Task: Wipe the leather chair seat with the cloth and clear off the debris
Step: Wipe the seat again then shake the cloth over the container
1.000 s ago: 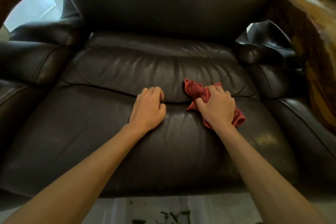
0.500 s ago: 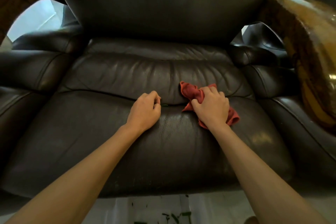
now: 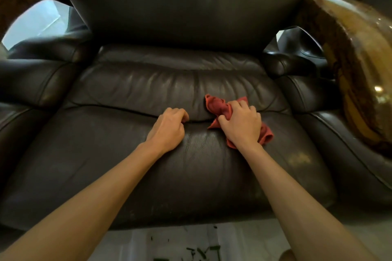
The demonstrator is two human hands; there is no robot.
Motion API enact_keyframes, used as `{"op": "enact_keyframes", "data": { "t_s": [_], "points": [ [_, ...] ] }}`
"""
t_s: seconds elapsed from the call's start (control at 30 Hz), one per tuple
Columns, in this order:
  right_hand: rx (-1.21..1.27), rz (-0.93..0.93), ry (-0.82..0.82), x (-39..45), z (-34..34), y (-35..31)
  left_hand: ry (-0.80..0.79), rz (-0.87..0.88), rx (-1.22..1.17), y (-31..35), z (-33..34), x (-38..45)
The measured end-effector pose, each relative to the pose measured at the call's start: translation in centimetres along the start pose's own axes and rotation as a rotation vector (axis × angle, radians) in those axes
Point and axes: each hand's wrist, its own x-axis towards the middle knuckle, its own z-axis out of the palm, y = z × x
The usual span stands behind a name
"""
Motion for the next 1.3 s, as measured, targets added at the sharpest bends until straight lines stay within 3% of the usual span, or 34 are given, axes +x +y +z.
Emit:
{"op": "enact_keyframes", "data": {
  "t_s": [0.3,0.8,1.0,1.17,1.3],
  "points": [
    [-0.008,0.004,-0.014,0.1,0.0,0.0,0.018,0.08,0.202,0.3,0.5,-0.2],
    [0.017,0.002,0.002,0.1,0.1,0.1,0.016,0.088,0.274,0.4,0.5,0.3],
    [0.022,0.001,0.001,0.1,0.2,0.1,0.038,0.066,0.182,0.2,0.4,0.2],
    [0.035,0.007,-0.012,0.1,-0.1,0.1,0.087,0.128,-0.052,0.2,0.0,-0.4],
    [0.043,0.007,-0.034,0.0,-0.4,0.0,0.209,0.083,-0.204,0.0,-0.4,-0.7]
  ]
}}
